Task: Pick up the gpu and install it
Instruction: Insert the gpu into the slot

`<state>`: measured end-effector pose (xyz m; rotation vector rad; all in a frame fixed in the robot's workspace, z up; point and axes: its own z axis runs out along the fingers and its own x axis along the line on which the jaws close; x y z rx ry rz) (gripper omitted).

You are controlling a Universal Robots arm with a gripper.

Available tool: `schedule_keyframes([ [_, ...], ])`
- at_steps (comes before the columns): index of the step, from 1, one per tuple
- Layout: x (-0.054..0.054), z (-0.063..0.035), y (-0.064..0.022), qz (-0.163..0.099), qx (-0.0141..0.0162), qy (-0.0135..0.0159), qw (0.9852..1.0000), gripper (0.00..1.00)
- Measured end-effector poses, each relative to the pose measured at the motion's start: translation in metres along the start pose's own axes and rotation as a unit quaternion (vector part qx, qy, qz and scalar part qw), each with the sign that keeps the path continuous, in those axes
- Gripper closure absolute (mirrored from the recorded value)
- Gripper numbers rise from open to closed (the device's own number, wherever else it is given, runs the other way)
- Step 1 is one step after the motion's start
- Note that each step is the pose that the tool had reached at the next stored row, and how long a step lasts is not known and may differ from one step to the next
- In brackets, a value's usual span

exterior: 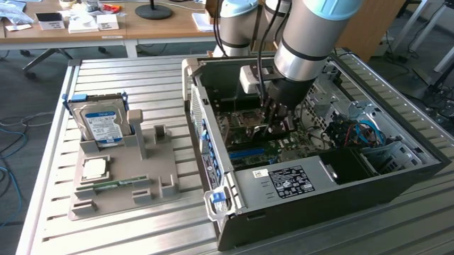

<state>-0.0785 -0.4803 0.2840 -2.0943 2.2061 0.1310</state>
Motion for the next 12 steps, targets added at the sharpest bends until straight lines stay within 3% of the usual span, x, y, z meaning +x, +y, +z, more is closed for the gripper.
schedule_keyframes([
  [12, -0.0007, 0.0033, 0.0030, 0.000, 0.0000, 0.0002, 1.0000, 0.73],
])
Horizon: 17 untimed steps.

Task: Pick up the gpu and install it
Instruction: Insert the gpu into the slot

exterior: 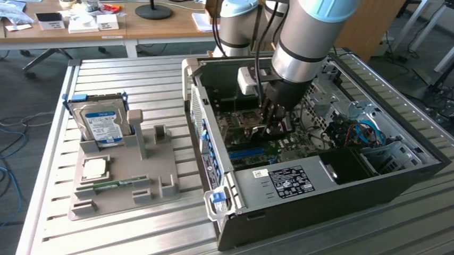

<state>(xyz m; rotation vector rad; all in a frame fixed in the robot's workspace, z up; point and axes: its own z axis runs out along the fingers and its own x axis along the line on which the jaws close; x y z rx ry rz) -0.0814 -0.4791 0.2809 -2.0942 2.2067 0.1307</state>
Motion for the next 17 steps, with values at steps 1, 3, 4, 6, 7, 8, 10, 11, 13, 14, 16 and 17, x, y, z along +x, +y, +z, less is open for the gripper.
schedule_keyframes([
  [1, 0.0001, 0.0006, 0.0003, 0.000, 0.0000, 0.0000, 1.0000, 0.73],
  [3, 0.0003, 0.0013, 0.0010, 0.000, 0.0000, 0.0001, 1.0000, 0.73],
  [4, 0.0003, 0.0020, 0.0016, 0.000, 0.0000, 0.0000, 1.0000, 0.73],
  [6, 0.0006, 0.0037, 0.0023, 0.000, 0.0000, -0.0001, 1.0000, 0.73],
  [7, 0.0007, 0.0043, 0.0023, 0.000, 0.0000, 0.0000, 1.0000, 0.73],
  [8, 0.0008, 0.0045, 0.0023, 0.000, -0.0001, 0.0001, 1.0000, 0.73],
  [10, 0.0010, 0.0051, 0.0024, 0.000, 0.0000, 0.0001, 1.0000, 0.73],
  [11, 0.0011, 0.0055, 0.0024, 0.000, 0.0000, 0.0000, 1.0000, 0.73],
  [13, 0.0015, 0.0059, 0.0025, 0.000, 0.0000, 0.0000, 1.0000, 0.73],
  [14, 0.0018, 0.0061, 0.0024, 0.000, 0.0000, -0.0001, 1.0000, 0.73],
  [16, 0.0026, 0.0062, 0.0024, 0.000, 0.0000, 0.0000, 1.0000, 0.73],
  [17, 0.0030, 0.0062, 0.0024, 0.000, 0.0000, 0.0000, 1.0000, 0.73],
])
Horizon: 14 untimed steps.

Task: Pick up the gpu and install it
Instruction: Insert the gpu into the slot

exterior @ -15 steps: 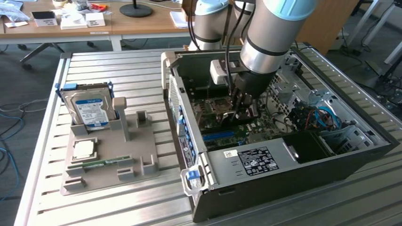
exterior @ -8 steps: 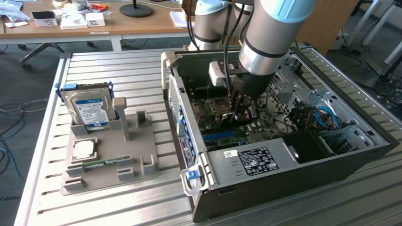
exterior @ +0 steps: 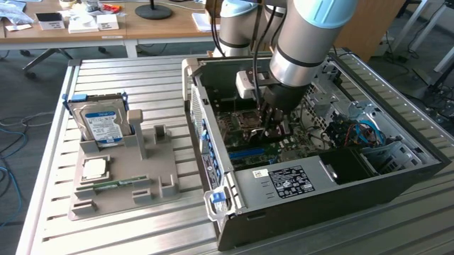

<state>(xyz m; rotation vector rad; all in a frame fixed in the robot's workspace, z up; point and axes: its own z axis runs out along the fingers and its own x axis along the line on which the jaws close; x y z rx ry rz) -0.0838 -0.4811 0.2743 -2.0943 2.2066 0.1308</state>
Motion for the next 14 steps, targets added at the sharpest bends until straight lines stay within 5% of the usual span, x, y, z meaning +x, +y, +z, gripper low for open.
schedule_keyframes([
  [14, 0.0006, 0.0032, 0.0030, 0.000, 0.0000, 0.0000, 1.0000, 0.73],
])
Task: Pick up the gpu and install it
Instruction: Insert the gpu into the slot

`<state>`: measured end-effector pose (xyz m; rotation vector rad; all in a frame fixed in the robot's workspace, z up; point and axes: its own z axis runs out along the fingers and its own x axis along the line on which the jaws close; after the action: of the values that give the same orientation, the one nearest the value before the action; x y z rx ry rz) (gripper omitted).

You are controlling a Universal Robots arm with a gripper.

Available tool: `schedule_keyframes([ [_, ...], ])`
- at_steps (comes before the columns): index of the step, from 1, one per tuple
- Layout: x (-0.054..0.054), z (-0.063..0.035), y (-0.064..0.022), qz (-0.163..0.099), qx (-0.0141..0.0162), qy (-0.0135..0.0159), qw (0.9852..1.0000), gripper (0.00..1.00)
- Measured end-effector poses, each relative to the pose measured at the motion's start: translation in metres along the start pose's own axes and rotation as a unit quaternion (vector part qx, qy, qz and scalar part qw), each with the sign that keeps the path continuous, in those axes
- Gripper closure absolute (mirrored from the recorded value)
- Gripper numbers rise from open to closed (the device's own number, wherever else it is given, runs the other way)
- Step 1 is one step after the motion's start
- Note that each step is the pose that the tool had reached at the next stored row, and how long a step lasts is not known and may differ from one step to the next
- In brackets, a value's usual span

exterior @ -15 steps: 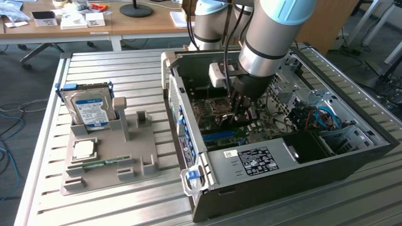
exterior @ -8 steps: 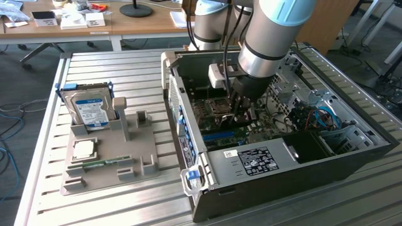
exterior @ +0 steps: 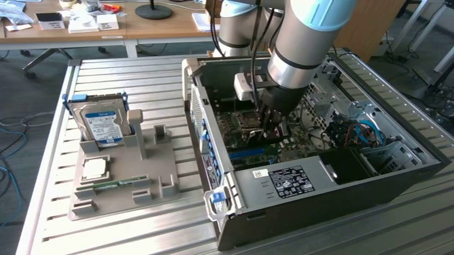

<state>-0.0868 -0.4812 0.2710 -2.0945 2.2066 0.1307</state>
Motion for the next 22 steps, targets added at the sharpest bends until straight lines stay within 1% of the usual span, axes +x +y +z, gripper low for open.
schedule_keyframes([
  [18, 0.0005, 0.0010, 0.0025, 0.000, 0.0000, 0.0000, 1.0000, 0.73],
  [22, 0.0007, 0.0028, 0.0036, 0.000, 0.0000, 0.0000, 1.0000, 0.73],
])
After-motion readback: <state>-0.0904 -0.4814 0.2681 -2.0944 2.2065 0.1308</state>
